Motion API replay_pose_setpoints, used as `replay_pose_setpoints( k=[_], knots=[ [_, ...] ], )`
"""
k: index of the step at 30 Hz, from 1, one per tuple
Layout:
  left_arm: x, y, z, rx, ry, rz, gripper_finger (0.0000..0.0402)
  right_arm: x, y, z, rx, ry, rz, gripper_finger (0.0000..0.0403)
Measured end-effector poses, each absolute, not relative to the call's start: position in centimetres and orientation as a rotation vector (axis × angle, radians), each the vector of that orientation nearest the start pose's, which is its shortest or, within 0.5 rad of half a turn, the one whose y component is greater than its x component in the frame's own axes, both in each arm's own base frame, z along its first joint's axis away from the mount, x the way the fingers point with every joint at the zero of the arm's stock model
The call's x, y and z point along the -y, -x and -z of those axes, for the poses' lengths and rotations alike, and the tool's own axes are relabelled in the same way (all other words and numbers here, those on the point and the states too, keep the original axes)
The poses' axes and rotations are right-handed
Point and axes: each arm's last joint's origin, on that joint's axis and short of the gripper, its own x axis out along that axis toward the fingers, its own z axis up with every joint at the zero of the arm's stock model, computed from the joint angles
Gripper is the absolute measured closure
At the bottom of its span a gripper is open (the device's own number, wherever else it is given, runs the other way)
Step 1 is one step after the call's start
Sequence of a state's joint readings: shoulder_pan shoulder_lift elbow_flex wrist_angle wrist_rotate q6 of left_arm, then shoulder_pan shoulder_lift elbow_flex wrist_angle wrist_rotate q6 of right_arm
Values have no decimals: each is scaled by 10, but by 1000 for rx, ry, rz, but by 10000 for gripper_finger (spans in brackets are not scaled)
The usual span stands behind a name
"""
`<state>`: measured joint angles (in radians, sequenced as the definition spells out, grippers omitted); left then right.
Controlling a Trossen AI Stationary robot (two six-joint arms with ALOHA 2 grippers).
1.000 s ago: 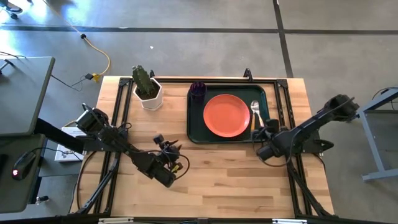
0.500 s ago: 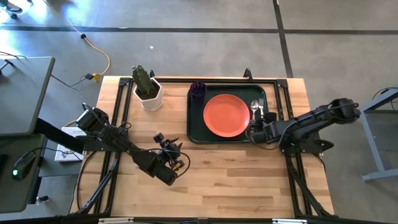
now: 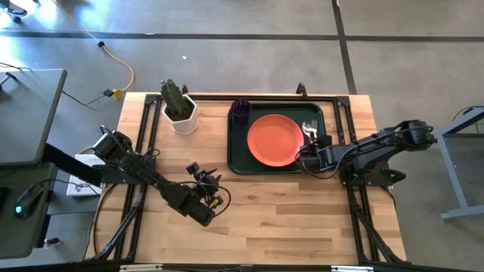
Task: Pick and place plate/cup/fork/spoon on tray
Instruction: Put the brown fork on the black tray to the right of the yellow spoon, then return to Home Position
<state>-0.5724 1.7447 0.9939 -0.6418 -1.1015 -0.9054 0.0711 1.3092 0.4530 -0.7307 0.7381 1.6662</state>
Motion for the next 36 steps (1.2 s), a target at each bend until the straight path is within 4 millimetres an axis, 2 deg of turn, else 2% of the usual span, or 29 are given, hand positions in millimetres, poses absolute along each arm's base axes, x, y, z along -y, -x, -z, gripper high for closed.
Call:
replay_pose_setpoints(
  k=[7, 11, 18, 25, 29, 36],
  knots=[
    [141, -266, -161, -623, -219, -769, 284, 11, -157, -103, -784, -607, 1523, 341],
    [141, -266, -161, -625, -221, -770, 284, 11, -159, -97, -818, -555, 1523, 341],
    [140, -266, -161, -626, -223, -770, 284, 7, -171, -103, -800, -585, 1467, 341],
    [141, -266, -160, -639, -214, -762, 284, 11, -169, -102, -787, -579, 1492, 337],
    [141, -266, -160, -641, -215, -762, 284, 9, -168, -101, -779, -570, 1489, 312],
    [141, -265, -159, -668, -205, -748, 284, 7, -166, -102, -808, -547, 1489, 236]
  ],
)
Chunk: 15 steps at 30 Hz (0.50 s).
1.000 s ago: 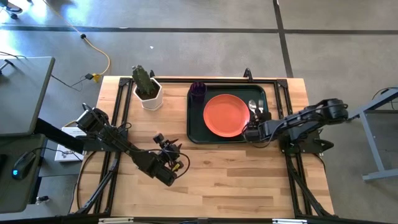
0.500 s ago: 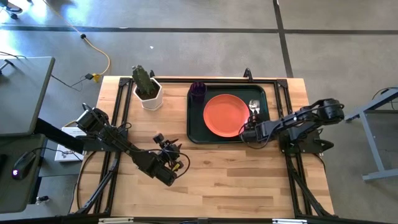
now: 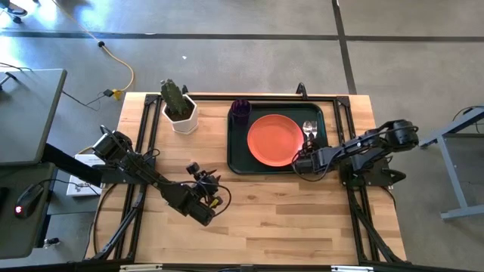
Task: Pick and place plate/cup/fork/spoon on tray
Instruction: Return to Home Position
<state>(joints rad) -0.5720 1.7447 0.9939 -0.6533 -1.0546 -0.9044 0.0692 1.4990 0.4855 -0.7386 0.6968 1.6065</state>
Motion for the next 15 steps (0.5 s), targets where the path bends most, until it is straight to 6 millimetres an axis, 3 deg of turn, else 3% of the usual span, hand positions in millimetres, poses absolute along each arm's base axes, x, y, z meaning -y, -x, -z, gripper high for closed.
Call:
replay_pose_setpoints(
  k=[4, 9, 15],
  knots=[
    [141, -264, -159, -671, -213, -747, 284, 0, -171, -112, -832, -498, 1465, 213],
    [148, -260, -161, -624, -253, -744, 284, -15, -180, -141, -787, -371, 1393, 209],
    [158, -254, -162, -560, -296, -740, 284, -45, -193, -176, -707, -239, 1165, 217]
  ],
)
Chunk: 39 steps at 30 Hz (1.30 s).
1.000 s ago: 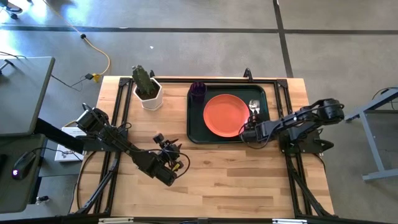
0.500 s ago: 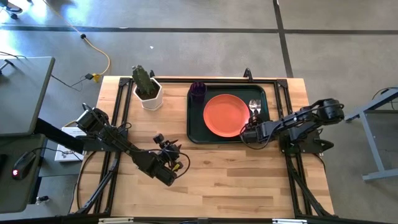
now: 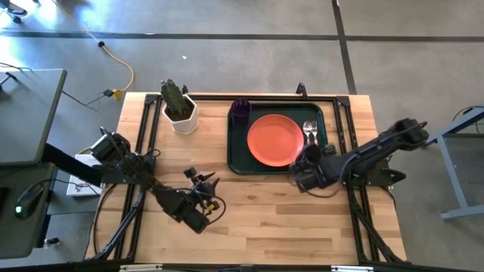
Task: Pick and place plate/cup/fork/spoon on tray
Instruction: Return to Home Position
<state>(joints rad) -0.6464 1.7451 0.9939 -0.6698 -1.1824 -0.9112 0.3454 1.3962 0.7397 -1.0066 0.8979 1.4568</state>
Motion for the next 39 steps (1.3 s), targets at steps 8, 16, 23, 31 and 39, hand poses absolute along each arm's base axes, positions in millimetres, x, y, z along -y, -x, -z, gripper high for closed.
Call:
replay_pose_setpoints(
  k=[8, 16, 23, 31, 39],
  knots=[
    [152, -266, -151, -518, -295, -707, 284, -93, -230, -210, -574, -115, 569, 228],
    [127, -313, -157, -465, -367, -204, 284, -117, -256, -246, -314, 105, -31, 241],
    [83, -319, -222, -238, -386, -163, 284, -97, -236, -280, -218, 183, -33, 254],
    [46, -283, -262, -153, -250, 3, 284, -68, -178, -317, -184, 140, -62, 258],
    [28, -226, -244, 1, -220, -75, 284, -51, -142, -315, -218, 78, -25, 258]
  ],
)
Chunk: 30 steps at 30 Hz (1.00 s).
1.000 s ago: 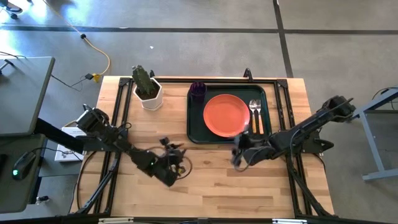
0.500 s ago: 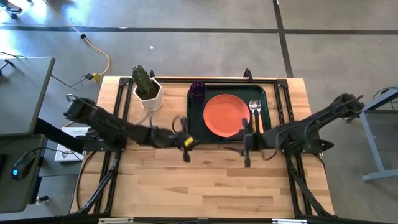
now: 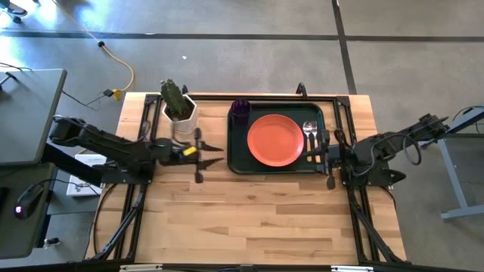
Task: Pick and place plate/cup/fork/spoon on tray
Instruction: Return to Home Position
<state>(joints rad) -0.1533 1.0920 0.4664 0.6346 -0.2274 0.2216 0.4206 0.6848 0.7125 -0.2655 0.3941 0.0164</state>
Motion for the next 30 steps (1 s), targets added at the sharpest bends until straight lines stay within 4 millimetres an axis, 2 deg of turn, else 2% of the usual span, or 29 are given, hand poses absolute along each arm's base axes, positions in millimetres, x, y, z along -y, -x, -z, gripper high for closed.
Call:
replay_pose_setpoints(
  k=[8, 13, 17, 24, 27, 30],
  knots=[
    [14, -181, -243, 126, -181, -317, 284, -36, -117, -284, -89, 50, 103, 258],
    [4, -166, -242, 150, -208, -404, 284, -28, -98, -267, -21, 17, 108, 258],
    [-8, -158, -233, 131, -215, -475, 284, -20, -82, -259, 12, 1, 134, 258],
    [-17, -150, -214, 138, -161, -368, 284, -13, -62, -258, 78, -72, 73, 258],
    [-13, -146, -215, 180, -158, -257, 284, -12, -61, -255, 69, -86, 70, 258],
    [-12, -140, -214, 209, -145, -231, 284, -15, -68, -243, 61, -115, 87, 258]
  ],
)
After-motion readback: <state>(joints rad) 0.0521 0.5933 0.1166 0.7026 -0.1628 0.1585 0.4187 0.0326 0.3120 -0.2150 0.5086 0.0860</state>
